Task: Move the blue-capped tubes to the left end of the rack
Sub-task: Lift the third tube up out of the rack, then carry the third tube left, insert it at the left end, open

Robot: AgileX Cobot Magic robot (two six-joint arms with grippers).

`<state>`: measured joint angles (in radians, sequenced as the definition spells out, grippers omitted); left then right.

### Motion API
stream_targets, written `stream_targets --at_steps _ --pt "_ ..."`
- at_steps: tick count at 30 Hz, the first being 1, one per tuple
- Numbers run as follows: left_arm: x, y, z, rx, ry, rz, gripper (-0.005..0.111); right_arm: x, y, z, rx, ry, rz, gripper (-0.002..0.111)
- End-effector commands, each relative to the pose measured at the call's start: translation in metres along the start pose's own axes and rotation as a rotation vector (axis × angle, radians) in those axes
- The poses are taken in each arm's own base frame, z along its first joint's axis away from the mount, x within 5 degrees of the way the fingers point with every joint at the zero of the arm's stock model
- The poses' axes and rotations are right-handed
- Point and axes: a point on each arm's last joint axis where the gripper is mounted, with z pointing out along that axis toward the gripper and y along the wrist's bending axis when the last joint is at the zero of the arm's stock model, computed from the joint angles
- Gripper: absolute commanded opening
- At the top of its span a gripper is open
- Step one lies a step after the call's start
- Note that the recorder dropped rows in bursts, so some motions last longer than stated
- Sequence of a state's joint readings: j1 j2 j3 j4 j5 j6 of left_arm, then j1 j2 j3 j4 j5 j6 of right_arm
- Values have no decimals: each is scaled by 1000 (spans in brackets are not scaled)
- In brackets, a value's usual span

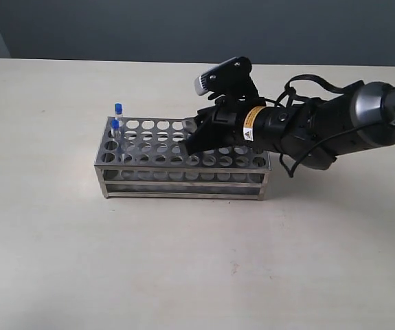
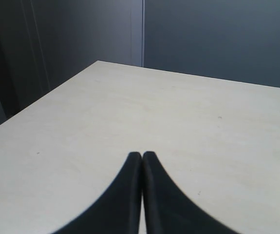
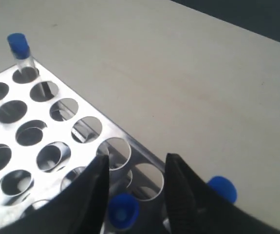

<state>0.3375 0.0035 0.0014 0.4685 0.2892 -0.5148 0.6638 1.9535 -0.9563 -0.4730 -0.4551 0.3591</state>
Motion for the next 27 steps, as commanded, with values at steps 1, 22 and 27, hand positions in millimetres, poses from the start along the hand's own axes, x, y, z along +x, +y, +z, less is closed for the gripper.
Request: stream_targets --at_steps 1,22,27 --pt "0 0 0 -2 -3 -3 1 5 -3 2 7 11 8 32" --pt "0 0 0 -1 -3 -4 1 -69 7 -50 5 -215 -93 0" --pt "0 0 0 -2 -3 -3 1 -86 27 -48 -49 -260 -140 0"
